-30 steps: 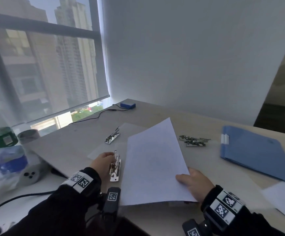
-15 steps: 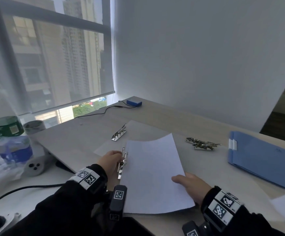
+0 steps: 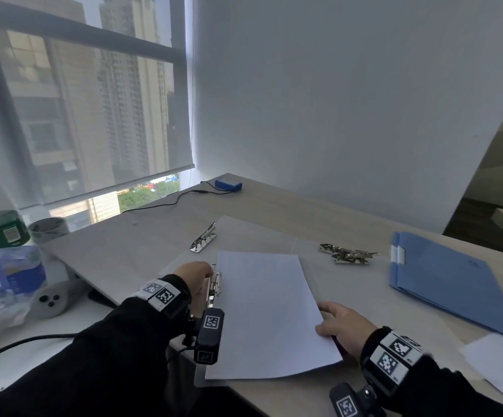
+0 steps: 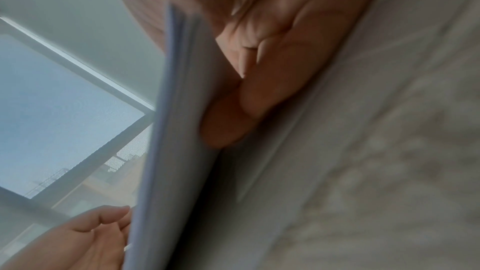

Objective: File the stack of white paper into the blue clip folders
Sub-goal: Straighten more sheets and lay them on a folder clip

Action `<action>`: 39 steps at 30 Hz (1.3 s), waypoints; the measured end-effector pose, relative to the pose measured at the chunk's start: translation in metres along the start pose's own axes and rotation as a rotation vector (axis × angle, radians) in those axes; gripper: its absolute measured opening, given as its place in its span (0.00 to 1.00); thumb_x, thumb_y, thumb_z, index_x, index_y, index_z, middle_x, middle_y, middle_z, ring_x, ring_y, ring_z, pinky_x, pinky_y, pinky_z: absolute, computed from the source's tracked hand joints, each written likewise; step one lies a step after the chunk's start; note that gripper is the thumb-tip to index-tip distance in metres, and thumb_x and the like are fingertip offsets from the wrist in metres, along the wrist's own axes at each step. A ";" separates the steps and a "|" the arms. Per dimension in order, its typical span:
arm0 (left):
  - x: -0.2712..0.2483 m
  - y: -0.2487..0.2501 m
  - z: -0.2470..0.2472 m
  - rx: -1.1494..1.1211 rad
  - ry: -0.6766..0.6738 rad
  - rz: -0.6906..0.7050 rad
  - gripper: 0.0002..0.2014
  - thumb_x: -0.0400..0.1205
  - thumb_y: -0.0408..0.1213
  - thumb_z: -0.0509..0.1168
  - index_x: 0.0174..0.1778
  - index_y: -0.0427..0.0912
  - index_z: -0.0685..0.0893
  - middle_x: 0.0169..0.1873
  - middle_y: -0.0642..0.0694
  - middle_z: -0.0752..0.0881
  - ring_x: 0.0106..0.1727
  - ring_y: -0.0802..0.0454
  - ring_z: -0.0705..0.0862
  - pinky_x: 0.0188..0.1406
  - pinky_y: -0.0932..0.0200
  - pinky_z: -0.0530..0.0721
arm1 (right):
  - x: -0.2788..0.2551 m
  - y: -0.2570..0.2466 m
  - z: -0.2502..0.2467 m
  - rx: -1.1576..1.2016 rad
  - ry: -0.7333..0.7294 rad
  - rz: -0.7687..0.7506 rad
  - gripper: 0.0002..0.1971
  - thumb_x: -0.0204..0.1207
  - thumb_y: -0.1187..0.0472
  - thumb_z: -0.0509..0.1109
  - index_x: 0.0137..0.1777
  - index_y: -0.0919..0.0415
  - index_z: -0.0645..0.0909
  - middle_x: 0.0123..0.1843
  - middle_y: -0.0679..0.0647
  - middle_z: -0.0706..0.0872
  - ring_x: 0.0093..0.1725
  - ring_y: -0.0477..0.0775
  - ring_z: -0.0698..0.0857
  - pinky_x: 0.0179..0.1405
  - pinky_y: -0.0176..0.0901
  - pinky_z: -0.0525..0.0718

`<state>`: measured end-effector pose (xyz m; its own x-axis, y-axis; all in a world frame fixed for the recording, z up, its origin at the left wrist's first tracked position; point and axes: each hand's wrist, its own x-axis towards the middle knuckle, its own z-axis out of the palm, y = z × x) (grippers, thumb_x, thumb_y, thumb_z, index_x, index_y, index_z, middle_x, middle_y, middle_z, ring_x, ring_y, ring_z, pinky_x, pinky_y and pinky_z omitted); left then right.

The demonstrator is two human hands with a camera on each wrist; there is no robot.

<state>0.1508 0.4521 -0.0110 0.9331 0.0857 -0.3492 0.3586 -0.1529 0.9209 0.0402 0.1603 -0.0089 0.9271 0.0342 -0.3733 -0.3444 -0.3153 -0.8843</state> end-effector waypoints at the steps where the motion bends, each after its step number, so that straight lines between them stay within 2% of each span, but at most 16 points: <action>1: 0.001 0.000 0.000 0.010 -0.002 0.014 0.17 0.81 0.30 0.62 0.67 0.31 0.79 0.57 0.34 0.81 0.53 0.46 0.75 0.34 0.60 0.74 | 0.001 0.001 -0.001 0.002 -0.008 -0.007 0.21 0.77 0.80 0.60 0.64 0.58 0.73 0.50 0.51 0.86 0.44 0.52 0.87 0.31 0.33 0.85; 3: -0.003 0.001 -0.002 0.010 0.000 0.060 0.18 0.82 0.28 0.61 0.69 0.32 0.78 0.67 0.32 0.80 0.54 0.47 0.75 0.36 0.61 0.74 | 0.003 0.003 -0.002 0.022 -0.017 -0.012 0.24 0.77 0.80 0.60 0.68 0.59 0.73 0.52 0.53 0.87 0.45 0.54 0.88 0.31 0.35 0.86; 4: -0.006 0.002 -0.003 0.000 0.011 0.082 0.17 0.83 0.27 0.59 0.68 0.34 0.79 0.68 0.34 0.81 0.53 0.48 0.77 0.35 0.62 0.74 | 0.003 0.004 -0.002 0.034 -0.014 -0.016 0.24 0.77 0.81 0.60 0.68 0.58 0.73 0.52 0.54 0.87 0.44 0.54 0.88 0.31 0.35 0.86; 7: -0.022 0.001 -0.009 -0.032 0.029 0.081 0.13 0.82 0.34 0.57 0.58 0.47 0.84 0.52 0.48 0.90 0.42 0.52 0.82 0.30 0.60 0.68 | 0.003 0.007 -0.003 0.035 0.011 -0.033 0.25 0.76 0.81 0.62 0.67 0.56 0.75 0.50 0.55 0.89 0.42 0.55 0.89 0.33 0.38 0.87; 9: -0.030 -0.004 -0.014 -0.044 0.001 0.082 0.11 0.82 0.37 0.57 0.51 0.49 0.86 0.43 0.52 0.91 0.39 0.53 0.85 0.30 0.62 0.68 | 0.003 0.010 -0.003 0.043 0.012 -0.044 0.24 0.76 0.80 0.62 0.64 0.54 0.75 0.49 0.55 0.89 0.41 0.54 0.90 0.34 0.38 0.87; 13: -0.038 -0.021 -0.017 0.017 -0.015 0.164 0.08 0.82 0.33 0.63 0.49 0.47 0.86 0.42 0.52 0.91 0.41 0.54 0.88 0.28 0.63 0.71 | 0.003 0.012 -0.004 0.063 0.005 -0.056 0.24 0.76 0.80 0.63 0.64 0.53 0.75 0.52 0.56 0.89 0.40 0.54 0.91 0.34 0.39 0.87; 16: -0.041 -0.029 -0.017 0.072 0.045 0.219 0.05 0.79 0.36 0.69 0.47 0.48 0.88 0.41 0.51 0.90 0.40 0.54 0.87 0.24 0.64 0.71 | 0.003 0.013 -0.004 0.076 0.003 -0.065 0.23 0.77 0.79 0.63 0.63 0.52 0.75 0.53 0.56 0.89 0.43 0.56 0.91 0.37 0.41 0.88; 18: -0.038 -0.030 -0.019 0.133 0.050 0.203 0.07 0.77 0.39 0.72 0.50 0.47 0.88 0.39 0.50 0.89 0.39 0.54 0.86 0.25 0.64 0.73 | 0.003 0.013 -0.004 0.085 0.002 -0.066 0.23 0.77 0.79 0.63 0.63 0.51 0.75 0.52 0.56 0.90 0.44 0.58 0.91 0.40 0.44 0.88; 20: -0.036 -0.029 -0.020 0.264 0.017 0.179 0.12 0.76 0.43 0.73 0.54 0.46 0.87 0.37 0.50 0.87 0.36 0.55 0.84 0.27 0.64 0.75 | 0.003 0.014 -0.004 0.093 0.006 -0.067 0.23 0.77 0.79 0.63 0.63 0.52 0.76 0.51 0.56 0.90 0.42 0.57 0.91 0.39 0.43 0.88; 22: -0.035 -0.029 -0.021 0.416 -0.010 0.179 0.15 0.76 0.46 0.74 0.56 0.45 0.87 0.37 0.51 0.87 0.34 0.56 0.82 0.35 0.64 0.78 | 0.003 0.015 -0.004 0.098 0.011 -0.067 0.24 0.76 0.79 0.64 0.66 0.53 0.75 0.53 0.58 0.90 0.44 0.58 0.91 0.41 0.44 0.87; 25: -0.037 -0.030 -0.020 0.672 0.001 0.230 0.16 0.76 0.48 0.72 0.59 0.49 0.87 0.43 0.53 0.87 0.42 0.56 0.83 0.45 0.64 0.76 | 0.005 0.016 -0.004 0.108 0.010 -0.070 0.26 0.76 0.79 0.64 0.71 0.56 0.74 0.60 0.61 0.88 0.50 0.62 0.89 0.46 0.47 0.86; 28: -0.037 -0.032 -0.018 0.835 0.016 0.265 0.16 0.76 0.46 0.71 0.59 0.51 0.84 0.36 0.57 0.82 0.42 0.55 0.81 0.43 0.63 0.74 | 0.006 0.016 -0.004 0.099 0.012 -0.073 0.26 0.77 0.79 0.64 0.71 0.56 0.74 0.57 0.57 0.88 0.49 0.58 0.89 0.44 0.43 0.85; 30: -0.037 -0.032 -0.016 0.861 0.024 0.267 0.15 0.75 0.46 0.71 0.57 0.50 0.83 0.34 0.57 0.81 0.42 0.55 0.82 0.40 0.63 0.74 | 0.006 0.017 -0.004 0.094 0.016 -0.074 0.26 0.77 0.78 0.64 0.72 0.56 0.73 0.57 0.56 0.88 0.49 0.58 0.89 0.43 0.43 0.85; 33: -0.037 -0.031 -0.015 0.880 0.024 0.252 0.15 0.73 0.47 0.72 0.54 0.51 0.80 0.34 0.57 0.81 0.41 0.55 0.82 0.40 0.62 0.74 | 0.005 0.016 -0.004 0.082 0.020 -0.070 0.25 0.77 0.79 0.63 0.69 0.55 0.74 0.56 0.56 0.88 0.50 0.59 0.88 0.46 0.44 0.85; 37: -0.039 -0.029 -0.018 0.838 -0.003 0.236 0.17 0.73 0.46 0.72 0.57 0.50 0.82 0.35 0.57 0.82 0.40 0.55 0.81 0.37 0.62 0.74 | 0.003 0.015 -0.004 0.077 0.045 -0.060 0.26 0.76 0.78 0.64 0.70 0.55 0.76 0.56 0.58 0.89 0.51 0.63 0.89 0.53 0.50 0.85; 39: -0.040 -0.027 -0.020 0.773 -0.007 0.218 0.18 0.74 0.45 0.73 0.59 0.49 0.83 0.37 0.55 0.82 0.41 0.54 0.81 0.40 0.61 0.75 | 0.002 0.014 0.000 0.099 0.048 -0.055 0.26 0.77 0.79 0.64 0.72 0.57 0.75 0.56 0.59 0.89 0.51 0.62 0.88 0.51 0.49 0.85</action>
<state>0.1033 0.4722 -0.0184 0.9835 -0.0302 -0.1785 0.0821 -0.8042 0.5887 0.0369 0.1555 -0.0222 0.9501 0.0022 -0.3120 -0.3040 -0.2188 -0.9272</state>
